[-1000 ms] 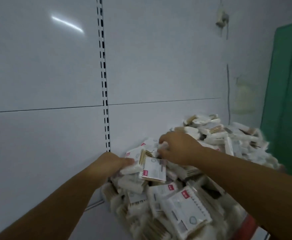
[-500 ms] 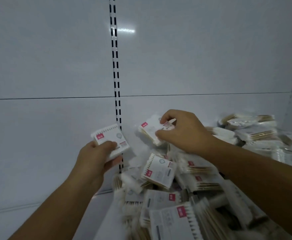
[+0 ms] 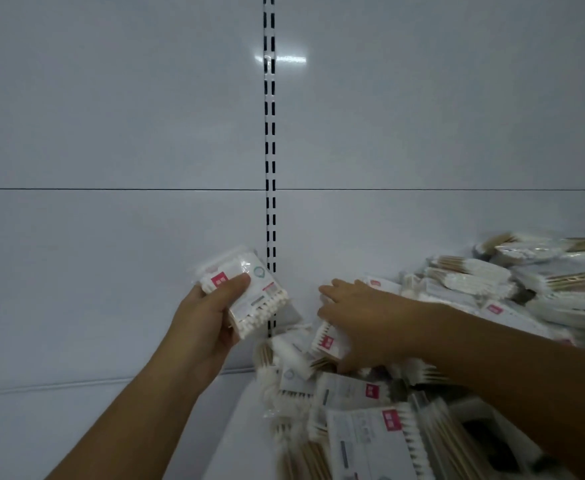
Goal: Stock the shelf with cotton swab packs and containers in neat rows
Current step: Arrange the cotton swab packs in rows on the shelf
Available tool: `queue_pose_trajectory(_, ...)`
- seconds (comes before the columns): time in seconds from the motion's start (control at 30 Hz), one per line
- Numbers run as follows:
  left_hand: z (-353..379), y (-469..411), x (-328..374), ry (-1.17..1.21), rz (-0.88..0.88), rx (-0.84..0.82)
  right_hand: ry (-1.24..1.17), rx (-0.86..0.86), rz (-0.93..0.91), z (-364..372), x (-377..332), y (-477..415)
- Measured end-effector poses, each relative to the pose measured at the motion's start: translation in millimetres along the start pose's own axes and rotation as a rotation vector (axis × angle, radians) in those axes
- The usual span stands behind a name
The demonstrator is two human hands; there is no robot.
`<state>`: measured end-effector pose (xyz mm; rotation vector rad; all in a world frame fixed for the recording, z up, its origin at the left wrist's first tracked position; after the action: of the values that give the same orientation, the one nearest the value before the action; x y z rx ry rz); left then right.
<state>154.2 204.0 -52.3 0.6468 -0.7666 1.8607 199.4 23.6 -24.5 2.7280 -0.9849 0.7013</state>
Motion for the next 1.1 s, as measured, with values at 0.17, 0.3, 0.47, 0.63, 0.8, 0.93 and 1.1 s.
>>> queue_pose_trajectory(0.17,-9,8,3,-0.040,-0.068,0.012,-0.047,0.271,-0.017,-21,-4,-3)
queue_pose_trajectory(0.3,-24,18,33,-0.038,-0.053,0.006,-0.501,0.332,0.057,-63,-16,-1)
queue_pose_trajectory(0.47,-84,56,96,-0.137,0.061,0.052,-0.847,0.555,-0.019,-129,-90,-21)
queue_pose_trajectory(0.63,-182,115,192,-0.267,0.163,0.107,-0.986,0.555,-0.149,-183,-240,-91)
queue_pose_trajectory(0.8,-305,186,297,-0.485,0.277,0.404,-1.041,0.366,-0.326,-213,-409,-164)
queue_pose_trajectory(0.93,-388,246,369,-0.567,0.434,0.622,-1.075,0.355,-0.449,-255,-523,-197)
queue_pose_trajectory(1.1,-478,294,445,-0.547,0.540,0.775,-1.144,0.456,-0.544,-311,-639,-231)
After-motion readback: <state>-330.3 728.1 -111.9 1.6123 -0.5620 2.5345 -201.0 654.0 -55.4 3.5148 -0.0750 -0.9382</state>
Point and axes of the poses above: each hand's wrist, its own y-axis away from the middle knuckle, its own z-axis out of the palm, x = y × z, the point moved 6 cm from there along -y, towards the middle knuckle, and after that the axes turned 11 degrees about y, right-handed, at the moved point
